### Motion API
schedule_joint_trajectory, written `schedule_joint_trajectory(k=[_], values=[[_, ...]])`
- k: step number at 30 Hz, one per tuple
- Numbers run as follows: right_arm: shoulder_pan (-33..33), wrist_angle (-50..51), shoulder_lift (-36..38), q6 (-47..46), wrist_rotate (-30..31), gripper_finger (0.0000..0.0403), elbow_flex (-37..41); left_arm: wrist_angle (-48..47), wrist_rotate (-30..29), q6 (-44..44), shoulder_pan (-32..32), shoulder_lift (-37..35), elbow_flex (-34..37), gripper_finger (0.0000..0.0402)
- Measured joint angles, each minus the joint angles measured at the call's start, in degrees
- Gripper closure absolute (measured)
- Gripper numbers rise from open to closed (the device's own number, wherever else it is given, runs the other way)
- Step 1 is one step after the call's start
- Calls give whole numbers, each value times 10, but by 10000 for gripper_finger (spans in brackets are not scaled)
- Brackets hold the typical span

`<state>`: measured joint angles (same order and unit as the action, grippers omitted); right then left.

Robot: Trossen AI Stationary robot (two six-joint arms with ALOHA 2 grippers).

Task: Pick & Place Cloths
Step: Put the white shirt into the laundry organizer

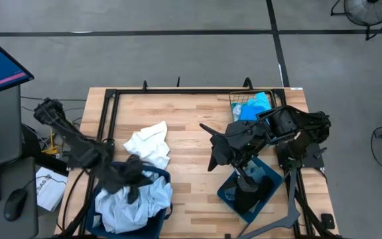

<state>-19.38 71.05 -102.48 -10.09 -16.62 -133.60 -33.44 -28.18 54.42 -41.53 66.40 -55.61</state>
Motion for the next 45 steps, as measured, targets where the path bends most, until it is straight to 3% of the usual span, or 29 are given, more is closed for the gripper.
schedule_joint_trajectory(k=[5, 9, 13, 19, 26, 39, 45], values=[[0, 0, 0, 0, 0, 70, 0, 148, 22, -168, 73, 63, -1, 402], [-1, 0, 0, -7, 0, 70, 0, 148, 85, -178, 96, 121, 1, 402], [-5, 5, 0, -11, 0, 70, 0, 150, 118, -144, 74, 168, 1, 402], [-13, 22, 0, -3, 0, 70, 0, 139, 121, -39, 9, 190, 1, 402], [-17, 32, 0, 16, 1, 70, 0, 43, 82, 88, -48, 191, 1, 402], [-10, 36, 0, 47, 15, 70, 0, 60, 152, 180, -83, 299, 30, 401], [8, 36, 0, 76, 58, 70, 0, 59, 182, 173, -88, 284, 32, 400]])
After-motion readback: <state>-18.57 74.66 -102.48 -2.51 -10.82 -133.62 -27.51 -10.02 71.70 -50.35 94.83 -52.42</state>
